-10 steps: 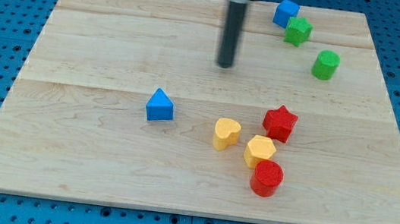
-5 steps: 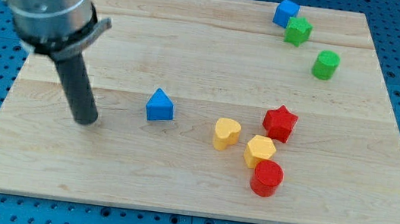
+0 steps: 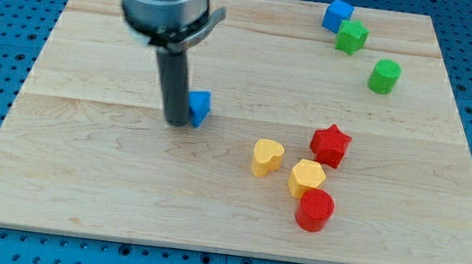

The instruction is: Push the blue triangle to the left of the green circle

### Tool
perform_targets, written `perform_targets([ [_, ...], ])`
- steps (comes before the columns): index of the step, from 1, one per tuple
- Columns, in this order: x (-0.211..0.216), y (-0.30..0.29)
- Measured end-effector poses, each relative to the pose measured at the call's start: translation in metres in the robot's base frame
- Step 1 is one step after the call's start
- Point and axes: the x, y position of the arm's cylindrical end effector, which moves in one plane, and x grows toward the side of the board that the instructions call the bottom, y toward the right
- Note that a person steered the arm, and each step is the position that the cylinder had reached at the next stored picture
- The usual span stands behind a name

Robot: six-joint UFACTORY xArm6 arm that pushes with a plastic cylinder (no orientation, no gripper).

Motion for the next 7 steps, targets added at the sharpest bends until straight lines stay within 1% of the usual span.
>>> perform_targets([
  [1,-0.010,0.096],
  [2,-0.013,0.131],
  [3,-0.008,0.033],
  [4,-0.016,-0.028],
  [5,-0.030,0.069],
  [6,-0.035,0.174],
  [7,-0.042,0.148],
])
